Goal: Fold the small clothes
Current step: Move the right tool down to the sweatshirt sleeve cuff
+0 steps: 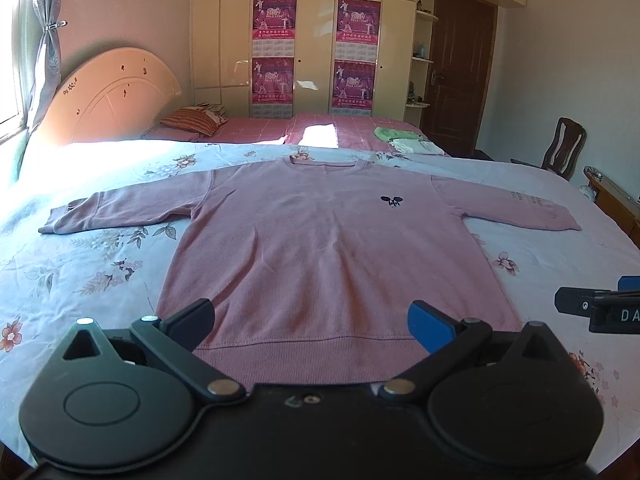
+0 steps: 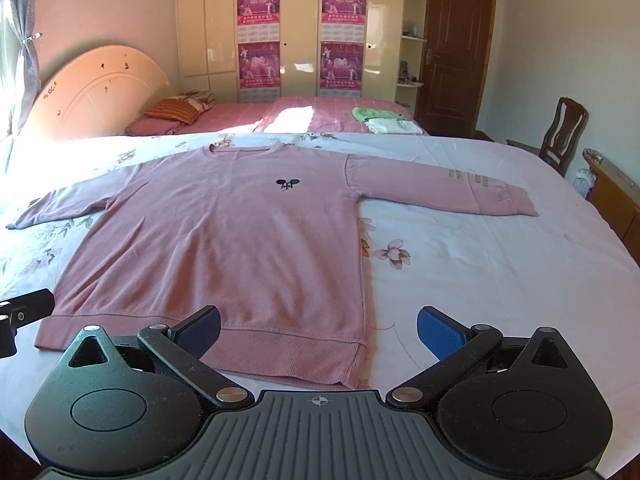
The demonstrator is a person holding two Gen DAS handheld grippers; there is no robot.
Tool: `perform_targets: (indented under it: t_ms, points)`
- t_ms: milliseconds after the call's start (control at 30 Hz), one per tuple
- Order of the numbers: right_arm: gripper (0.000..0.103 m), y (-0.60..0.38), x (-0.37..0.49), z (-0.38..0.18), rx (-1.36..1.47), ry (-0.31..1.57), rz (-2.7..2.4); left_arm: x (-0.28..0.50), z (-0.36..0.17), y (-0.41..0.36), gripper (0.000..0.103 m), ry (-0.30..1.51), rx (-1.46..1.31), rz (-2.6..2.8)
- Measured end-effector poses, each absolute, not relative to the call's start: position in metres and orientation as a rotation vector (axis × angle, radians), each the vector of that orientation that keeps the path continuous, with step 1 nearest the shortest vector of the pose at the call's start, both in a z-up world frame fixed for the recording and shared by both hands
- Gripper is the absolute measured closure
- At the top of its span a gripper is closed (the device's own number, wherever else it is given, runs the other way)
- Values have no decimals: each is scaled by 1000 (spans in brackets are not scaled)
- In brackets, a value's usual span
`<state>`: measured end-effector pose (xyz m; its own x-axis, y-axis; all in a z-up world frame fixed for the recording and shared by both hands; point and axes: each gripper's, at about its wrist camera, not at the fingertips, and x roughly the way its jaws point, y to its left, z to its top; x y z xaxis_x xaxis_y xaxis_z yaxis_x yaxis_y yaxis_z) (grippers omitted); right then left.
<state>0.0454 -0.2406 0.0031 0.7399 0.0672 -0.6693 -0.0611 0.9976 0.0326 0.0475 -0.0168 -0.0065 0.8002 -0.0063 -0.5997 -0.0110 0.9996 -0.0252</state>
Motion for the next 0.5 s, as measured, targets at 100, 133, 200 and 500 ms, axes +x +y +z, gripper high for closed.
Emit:
perform_targets:
  t_ms: [100, 133, 200, 500]
  points:
    - [0, -245, 60, 1, 8, 743, 57, 63, -6, -20, 0, 642, -30, -11]
    - [0, -246, 64, 1, 10, 745, 55, 67, -7, -22, 0, 643, -27, -15]
    - [0, -248, 72, 1, 9, 746, 50, 75, -7, -25, 0, 641, -25, -20]
    - [0, -253, 104, -4, 1, 760, 29, 105, -14, -25, 0, 651, -24, -22]
